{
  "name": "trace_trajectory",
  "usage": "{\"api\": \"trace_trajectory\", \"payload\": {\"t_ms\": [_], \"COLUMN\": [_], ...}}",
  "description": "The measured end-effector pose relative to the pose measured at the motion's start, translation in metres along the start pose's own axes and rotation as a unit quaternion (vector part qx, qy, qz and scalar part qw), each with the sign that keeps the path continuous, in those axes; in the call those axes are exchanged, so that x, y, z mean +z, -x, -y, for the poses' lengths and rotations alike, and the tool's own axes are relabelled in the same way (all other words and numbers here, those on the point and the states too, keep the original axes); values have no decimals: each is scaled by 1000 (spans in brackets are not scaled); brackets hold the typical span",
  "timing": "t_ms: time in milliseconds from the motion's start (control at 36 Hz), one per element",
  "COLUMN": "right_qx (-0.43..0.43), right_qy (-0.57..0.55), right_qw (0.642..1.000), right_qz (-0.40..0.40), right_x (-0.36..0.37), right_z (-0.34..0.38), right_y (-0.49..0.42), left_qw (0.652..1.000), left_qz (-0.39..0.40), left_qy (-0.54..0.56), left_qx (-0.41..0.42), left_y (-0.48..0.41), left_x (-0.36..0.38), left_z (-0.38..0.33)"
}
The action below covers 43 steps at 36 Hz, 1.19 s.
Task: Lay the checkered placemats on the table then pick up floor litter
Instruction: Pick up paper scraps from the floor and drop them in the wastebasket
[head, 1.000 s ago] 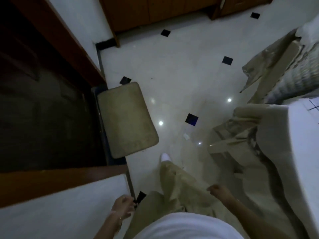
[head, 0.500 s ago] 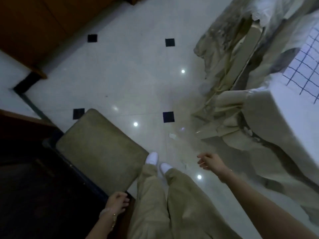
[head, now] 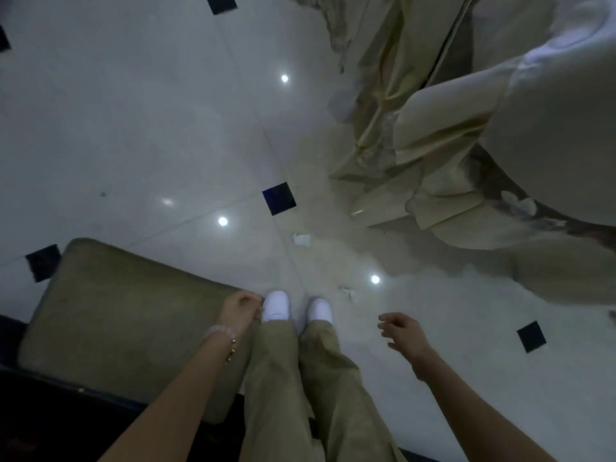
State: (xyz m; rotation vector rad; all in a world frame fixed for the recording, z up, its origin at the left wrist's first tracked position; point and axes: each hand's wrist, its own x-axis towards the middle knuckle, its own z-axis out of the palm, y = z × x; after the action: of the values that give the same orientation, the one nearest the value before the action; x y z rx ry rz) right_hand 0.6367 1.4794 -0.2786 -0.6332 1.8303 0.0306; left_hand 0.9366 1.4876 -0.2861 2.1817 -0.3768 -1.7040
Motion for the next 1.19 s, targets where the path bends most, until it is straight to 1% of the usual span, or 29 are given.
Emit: {"api": "trace_trajectory", "payload": {"t_ms": [111,250,361,444,500,528,611,694,722,778,861,889,944,972,1000,1056,1139,1194], "right_qx": [6,17,23,11,-12,-30,-53,-71,-74,-70,-63,-58,-36,-24,-16,-14,-13,-18], "right_qy": [47,96,136,159,173,183,207,230,235,214,199,202,193,180,161,135,78,33], "right_qw": [999,995,990,987,985,983,977,970,967,970,967,965,968,972,976,979,986,989], "right_qz": [-1,4,24,18,8,6,-7,-45,-59,-92,-146,-158,-155,-148,-146,-149,-148,-140], "right_x": [13,29,52,74,87,94,109,123,127,135,142,143,144,143,141,137,130,126], "right_z": [-16,-41,-64,-82,-94,-100,-115,-126,-128,-132,-140,-143,-144,-144,-142,-133,-110,-88], "right_y": [-57,-137,-202,-250,-280,-296,-338,-368,-375,-385,-396,-399,-403,-404,-404,-400,-389,-378], "left_qw": [999,993,977,959,941,926,861,801,787,772,765,762,755,760,775,826,901,930], "left_qz": [23,29,33,49,51,45,3,-35,-36,-20,-3,-3,0,11,22,32,29,18], "left_qy": [-42,-105,-187,-243,-278,-302,-390,-471,-490,-506,-513,-520,-541,-544,-535,-481,-359,-296], "left_qx": [22,47,93,137,187,223,328,368,373,385,389,386,371,356,337,291,242,216], "left_y": [-63,-154,-224,-273,-306,-322,-368,-402,-411,-425,-438,-441,-445,-445,-444,-440,-422,-404], "left_x": [34,76,109,129,141,147,164,179,184,194,205,207,209,210,210,208,197,189], "left_z": [6,22,31,41,51,55,64,69,70,71,76,79,84,83,82,76,65,57]}}
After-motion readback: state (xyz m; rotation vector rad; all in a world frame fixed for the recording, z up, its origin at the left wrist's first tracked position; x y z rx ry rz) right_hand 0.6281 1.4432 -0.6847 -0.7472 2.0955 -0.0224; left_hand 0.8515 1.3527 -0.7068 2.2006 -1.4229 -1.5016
